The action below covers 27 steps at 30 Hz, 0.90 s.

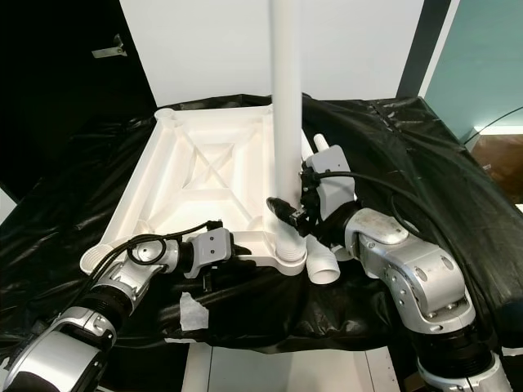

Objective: Building children table

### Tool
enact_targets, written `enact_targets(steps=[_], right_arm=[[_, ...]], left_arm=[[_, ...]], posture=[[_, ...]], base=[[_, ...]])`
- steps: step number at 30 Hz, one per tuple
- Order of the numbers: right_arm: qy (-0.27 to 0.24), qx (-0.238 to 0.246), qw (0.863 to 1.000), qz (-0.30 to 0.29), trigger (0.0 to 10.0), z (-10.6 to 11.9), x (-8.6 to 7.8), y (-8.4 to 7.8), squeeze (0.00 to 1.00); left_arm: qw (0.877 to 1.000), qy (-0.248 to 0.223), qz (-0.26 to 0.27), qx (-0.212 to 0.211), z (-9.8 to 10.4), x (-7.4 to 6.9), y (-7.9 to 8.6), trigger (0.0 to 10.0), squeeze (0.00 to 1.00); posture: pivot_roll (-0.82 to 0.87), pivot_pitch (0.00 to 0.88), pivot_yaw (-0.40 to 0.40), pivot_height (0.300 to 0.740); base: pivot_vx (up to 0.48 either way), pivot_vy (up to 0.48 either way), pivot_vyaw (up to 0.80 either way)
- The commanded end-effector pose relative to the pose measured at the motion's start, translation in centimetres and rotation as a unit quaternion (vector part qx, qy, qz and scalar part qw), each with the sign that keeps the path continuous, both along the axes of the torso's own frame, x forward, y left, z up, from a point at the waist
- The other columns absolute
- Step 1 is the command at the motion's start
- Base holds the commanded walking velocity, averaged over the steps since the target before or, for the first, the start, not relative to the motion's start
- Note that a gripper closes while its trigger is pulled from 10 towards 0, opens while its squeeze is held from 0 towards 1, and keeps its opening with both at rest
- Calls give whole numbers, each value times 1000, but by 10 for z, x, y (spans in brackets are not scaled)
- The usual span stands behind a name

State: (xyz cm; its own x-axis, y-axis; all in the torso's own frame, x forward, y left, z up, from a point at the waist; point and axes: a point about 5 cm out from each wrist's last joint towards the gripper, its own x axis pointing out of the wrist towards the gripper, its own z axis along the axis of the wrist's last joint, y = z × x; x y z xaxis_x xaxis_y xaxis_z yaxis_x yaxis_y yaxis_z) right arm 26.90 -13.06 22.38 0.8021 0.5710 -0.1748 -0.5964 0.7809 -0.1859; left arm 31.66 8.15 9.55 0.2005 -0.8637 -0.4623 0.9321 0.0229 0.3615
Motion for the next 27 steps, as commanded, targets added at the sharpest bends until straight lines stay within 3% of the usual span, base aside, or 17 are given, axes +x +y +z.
enact_targets(steps=[1, 16, 27], right_arm=[[-19, -11, 1000, 11, 10000, 1, 0, 4, 0], [-26, 28, 999, -8, 10000, -14, -12, 15, 0], [6, 57, 997, -53, 10000, -34, -28, 5, 0]], left_arm=[[997, 27, 71, 14, -29, -8, 5, 10000, 0], [997, 25, 70, 19, -29, -7, 8, 10000, 0], [997, 26, 63, 19, -28, -7, 6, 10000, 0]], posture=[[-168, 34, 17, 740], [-177, 25, 29, 740], [-186, 27, 30, 740]], base=[[0, 0, 0], [0, 0, 0], [0, 0, 0]])
